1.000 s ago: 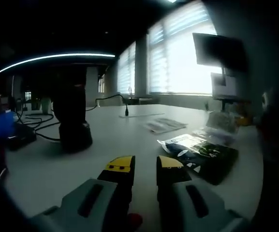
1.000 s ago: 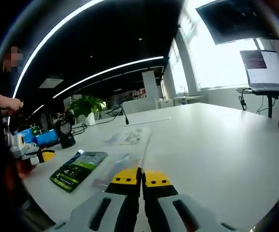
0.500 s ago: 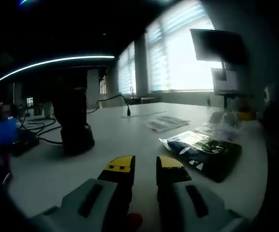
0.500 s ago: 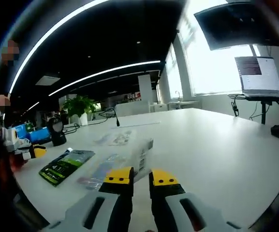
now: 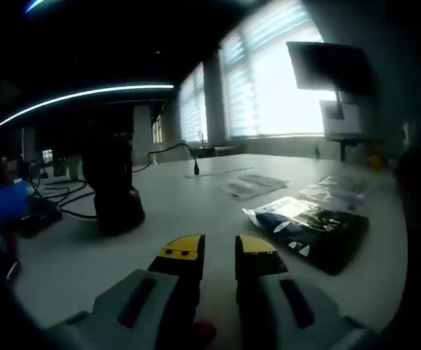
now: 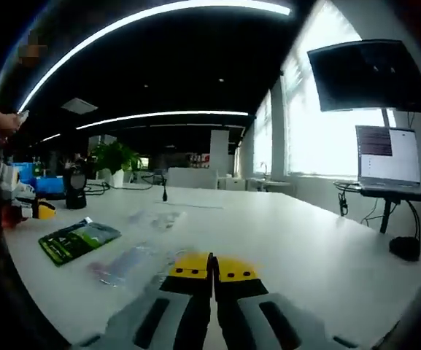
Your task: Clip sheet goods on table flip sheet goods clip sheet goods scan sheet goods put sheet goods back to table
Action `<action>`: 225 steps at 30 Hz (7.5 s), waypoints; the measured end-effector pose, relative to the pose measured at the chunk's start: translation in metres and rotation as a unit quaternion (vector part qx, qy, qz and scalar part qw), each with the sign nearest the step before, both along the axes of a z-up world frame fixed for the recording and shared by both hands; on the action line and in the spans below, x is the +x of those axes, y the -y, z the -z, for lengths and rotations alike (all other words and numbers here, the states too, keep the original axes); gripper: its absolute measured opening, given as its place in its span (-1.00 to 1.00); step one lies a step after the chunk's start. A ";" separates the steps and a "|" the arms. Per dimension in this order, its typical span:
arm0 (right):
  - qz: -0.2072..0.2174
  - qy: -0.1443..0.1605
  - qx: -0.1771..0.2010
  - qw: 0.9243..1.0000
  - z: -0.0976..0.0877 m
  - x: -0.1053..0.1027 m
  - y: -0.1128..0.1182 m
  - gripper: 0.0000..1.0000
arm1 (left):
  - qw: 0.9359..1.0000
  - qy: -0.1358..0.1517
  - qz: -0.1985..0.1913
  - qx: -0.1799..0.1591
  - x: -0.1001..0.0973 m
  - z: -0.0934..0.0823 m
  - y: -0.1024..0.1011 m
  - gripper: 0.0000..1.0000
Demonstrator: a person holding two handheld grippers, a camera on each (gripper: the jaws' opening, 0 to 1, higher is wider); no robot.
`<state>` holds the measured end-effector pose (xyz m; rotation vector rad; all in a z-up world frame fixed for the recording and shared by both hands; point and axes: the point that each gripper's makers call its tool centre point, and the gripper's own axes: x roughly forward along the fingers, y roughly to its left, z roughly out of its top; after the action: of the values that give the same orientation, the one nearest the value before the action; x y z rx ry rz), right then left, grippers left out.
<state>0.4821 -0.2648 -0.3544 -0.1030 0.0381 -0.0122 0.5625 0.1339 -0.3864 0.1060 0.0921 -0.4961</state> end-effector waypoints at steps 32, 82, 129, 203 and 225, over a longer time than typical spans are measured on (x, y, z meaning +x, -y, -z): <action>-0.181 0.032 0.022 0.983 -0.007 0.042 0.004 -1.00 | 1.000 0.023 -0.003 0.001 0.001 -0.007 -0.002 -0.82; -0.198 0.021 -0.053 0.979 0.014 0.043 -0.002 -1.00 | 0.999 0.035 0.003 0.025 0.000 -0.006 0.000 -0.82; -0.193 0.030 -0.041 0.980 0.011 0.043 0.002 -1.00 | 0.999 0.040 0.001 0.023 0.000 -0.008 -0.001 -0.81; -0.231 -0.084 -0.143 0.959 -0.045 0.100 -0.048 -0.86 | 0.998 0.043 0.004 0.038 -0.002 -0.006 0.001 -0.81; -0.267 -0.220 -0.204 0.916 0.005 0.113 -0.052 -0.58 | 0.998 0.046 0.005 0.040 -0.002 -0.007 0.000 -0.81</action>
<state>0.5951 -0.2127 -0.3592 -0.5312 0.4587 0.5550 0.5609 0.1334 -0.3794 0.2067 0.0210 -0.4969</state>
